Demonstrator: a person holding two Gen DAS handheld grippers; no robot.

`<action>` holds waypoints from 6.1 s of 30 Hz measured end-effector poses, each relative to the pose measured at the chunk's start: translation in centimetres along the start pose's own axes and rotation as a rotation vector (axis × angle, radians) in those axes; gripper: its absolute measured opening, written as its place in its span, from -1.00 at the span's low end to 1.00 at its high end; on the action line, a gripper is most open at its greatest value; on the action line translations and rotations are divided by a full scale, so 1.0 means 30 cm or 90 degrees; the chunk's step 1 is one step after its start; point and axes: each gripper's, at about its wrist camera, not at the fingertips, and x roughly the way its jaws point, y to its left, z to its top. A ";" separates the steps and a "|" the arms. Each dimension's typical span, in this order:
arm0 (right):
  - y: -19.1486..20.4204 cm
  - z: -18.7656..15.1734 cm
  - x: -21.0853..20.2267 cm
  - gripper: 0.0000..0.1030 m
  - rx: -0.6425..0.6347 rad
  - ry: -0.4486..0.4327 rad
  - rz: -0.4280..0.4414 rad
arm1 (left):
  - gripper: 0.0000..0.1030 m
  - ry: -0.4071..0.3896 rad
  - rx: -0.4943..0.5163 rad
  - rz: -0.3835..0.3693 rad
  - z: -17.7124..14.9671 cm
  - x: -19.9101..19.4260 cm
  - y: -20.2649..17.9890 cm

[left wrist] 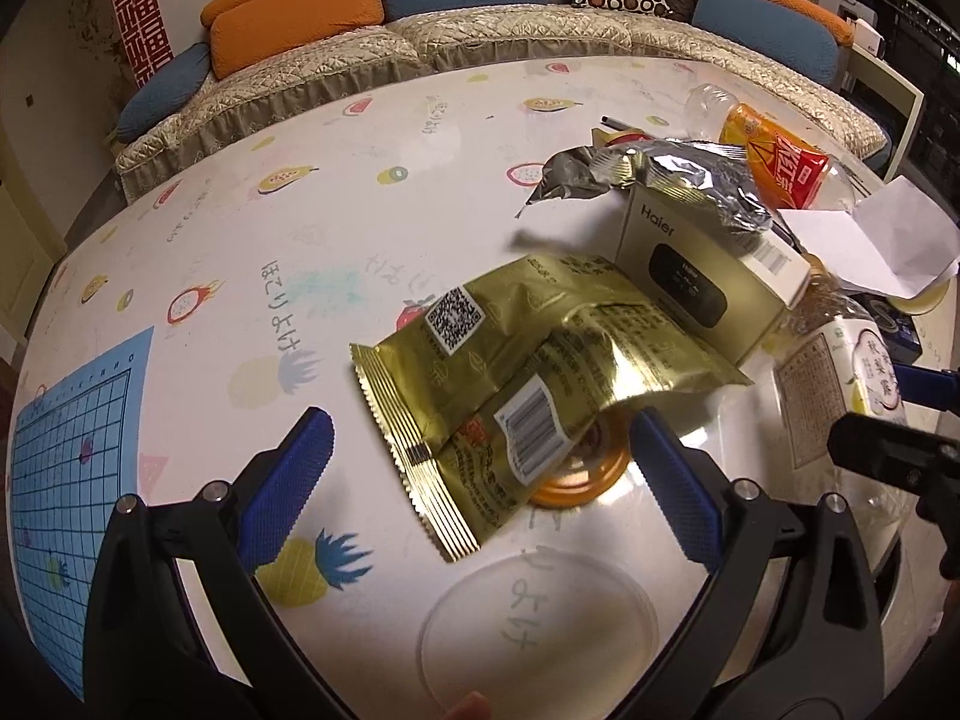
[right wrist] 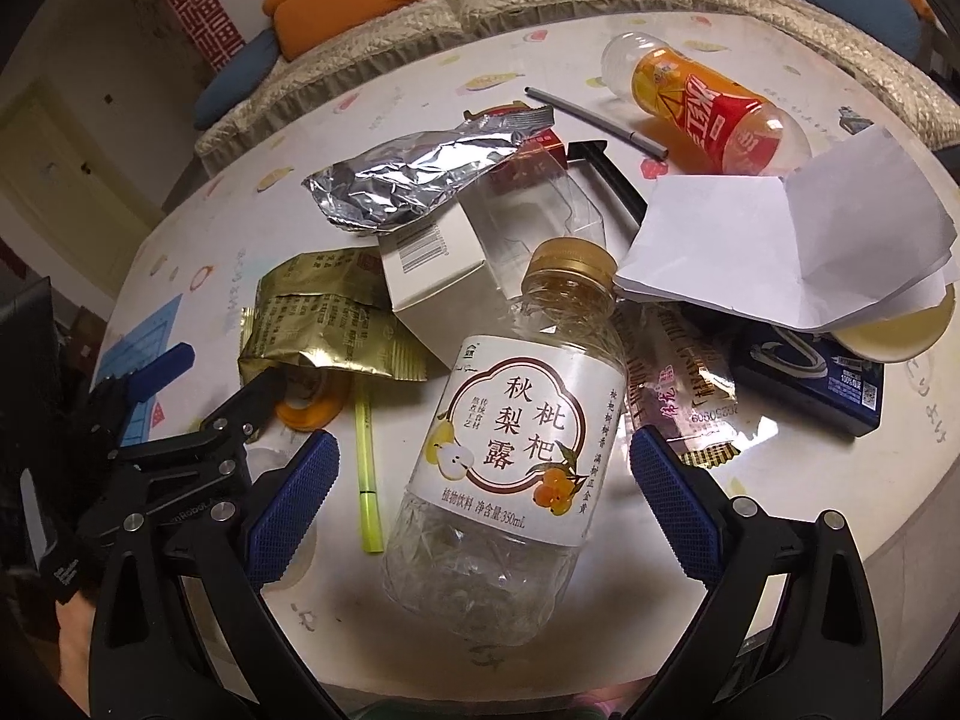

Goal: Collect trash
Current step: 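Grasp the gold snack wrapper with the left gripper while the right gripper grasps the clear bottle, then carry the wrapper and bottle in both grippers over the trash bin, then open the left gripper to drop the wrapper while the right gripper drops the bottle, then swing both grippers back over the table, then grasp the clear round lid with the left gripper while the right gripper grasps the yellow highlighter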

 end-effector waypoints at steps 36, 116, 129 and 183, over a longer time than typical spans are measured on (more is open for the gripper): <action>-0.090 -0.009 -0.018 0.33 0.021 0.033 0.032 | -0.60 -0.076 -0.036 -0.074 0.036 -0.081 0.023; -1.319 -1.110 -0.067 0.28 0.491 0.128 0.015 | -0.58 0.293 0.345 -0.266 -0.712 0.197 -1.454; -1.355 -1.132 -0.072 0.54 0.525 0.110 0.032 | 0.19 0.323 0.309 -0.253 -0.736 0.223 -1.423; 0.102 -0.050 0.152 0.38 -0.101 0.152 0.118 | 0.87 0.101 -0.046 -0.027 -0.304 -0.071 -0.037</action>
